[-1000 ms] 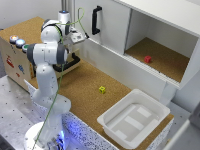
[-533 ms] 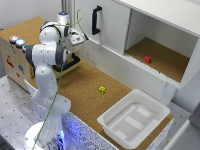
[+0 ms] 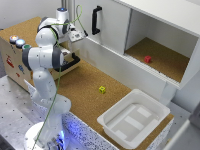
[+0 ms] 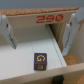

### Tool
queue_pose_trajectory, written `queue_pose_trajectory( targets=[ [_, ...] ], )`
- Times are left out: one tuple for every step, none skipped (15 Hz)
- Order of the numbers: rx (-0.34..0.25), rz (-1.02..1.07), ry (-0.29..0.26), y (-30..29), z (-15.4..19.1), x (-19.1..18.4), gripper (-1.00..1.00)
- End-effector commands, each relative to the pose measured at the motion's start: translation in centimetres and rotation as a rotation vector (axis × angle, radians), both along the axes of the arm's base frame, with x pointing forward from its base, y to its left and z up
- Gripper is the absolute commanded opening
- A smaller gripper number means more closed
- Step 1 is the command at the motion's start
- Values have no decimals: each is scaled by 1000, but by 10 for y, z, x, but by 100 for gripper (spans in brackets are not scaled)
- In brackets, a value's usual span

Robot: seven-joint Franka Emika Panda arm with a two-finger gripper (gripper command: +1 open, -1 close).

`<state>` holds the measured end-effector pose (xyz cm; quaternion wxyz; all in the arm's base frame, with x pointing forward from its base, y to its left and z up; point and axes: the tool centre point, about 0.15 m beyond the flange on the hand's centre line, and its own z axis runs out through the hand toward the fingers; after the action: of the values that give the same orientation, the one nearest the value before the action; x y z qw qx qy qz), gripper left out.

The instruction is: Put the purple object in the drawer

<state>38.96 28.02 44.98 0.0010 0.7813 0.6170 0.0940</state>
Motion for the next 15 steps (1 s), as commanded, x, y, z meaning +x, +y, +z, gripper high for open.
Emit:
queue_pose_trajectory(
  targets=[
    [107, -175, -34, -65, 47, -2, 100],
    [113, -241, -34, -77, 48, 3, 100],
    [112, -315, -24, -90, 48, 9, 100],
    [108, -388, -24, -106, 46, 13, 100],
    [102, -474, -19, -124, 44, 18, 100],
    [94, -534, -18, -141, 40, 22, 100],
    [78, -603, -20, -160, 36, 27, 100],
    [65, -657, -22, -176, 32, 32, 100],
    [57, -724, -20, -196, 29, 39, 100],
    [53, -809, -9, -217, 27, 51, 100],
    [53, -881, -20, -239, 25, 62, 100],
    [57, -956, -33, -265, 24, 77, 100],
    [66, -1022, -40, -289, 24, 91, 100],
    [80, -1076, -48, -312, 25, 105, 100],
    [97, -1128, -47, -332, 27, 119, 100]
  ],
)
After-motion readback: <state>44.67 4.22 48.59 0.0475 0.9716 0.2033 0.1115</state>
